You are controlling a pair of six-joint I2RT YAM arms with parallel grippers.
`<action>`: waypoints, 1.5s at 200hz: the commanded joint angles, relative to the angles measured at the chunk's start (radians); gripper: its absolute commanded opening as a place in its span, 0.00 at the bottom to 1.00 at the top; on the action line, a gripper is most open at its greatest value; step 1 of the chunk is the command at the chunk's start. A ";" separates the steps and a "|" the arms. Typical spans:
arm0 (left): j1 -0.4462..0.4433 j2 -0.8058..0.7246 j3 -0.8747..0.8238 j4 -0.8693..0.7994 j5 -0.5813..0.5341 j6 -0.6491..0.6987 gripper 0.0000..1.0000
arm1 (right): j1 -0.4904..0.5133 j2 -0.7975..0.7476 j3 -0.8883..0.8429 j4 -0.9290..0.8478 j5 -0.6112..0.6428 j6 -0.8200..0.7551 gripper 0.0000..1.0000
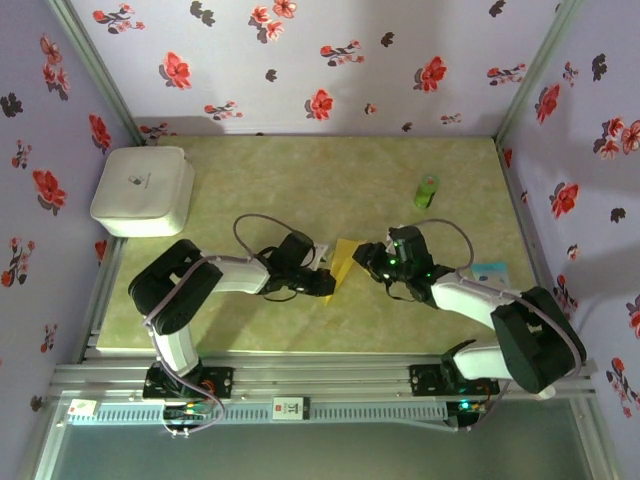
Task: Fold a paper plane with a square sheet of paper (pick it up from the middle)
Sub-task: Fold the wing for the fifth time at the center of the table.
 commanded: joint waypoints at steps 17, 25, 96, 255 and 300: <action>0.020 0.029 -0.020 0.050 0.049 -0.027 0.00 | 0.006 -0.010 -0.003 0.005 0.017 -0.025 0.33; 0.021 0.031 -0.023 0.054 0.055 -0.030 0.00 | 0.006 -0.005 -0.002 0.011 0.012 -0.025 0.30; 0.033 0.047 -0.045 0.128 0.093 -0.085 0.00 | 0.020 0.096 0.032 0.074 -0.049 -0.032 0.18; 0.071 0.067 -0.163 0.395 0.157 -0.270 0.00 | 0.020 0.258 0.086 0.185 -0.179 -0.092 0.10; 0.078 0.061 -0.176 0.409 0.157 -0.281 0.00 | 0.021 0.279 0.095 0.184 -0.184 -0.101 0.10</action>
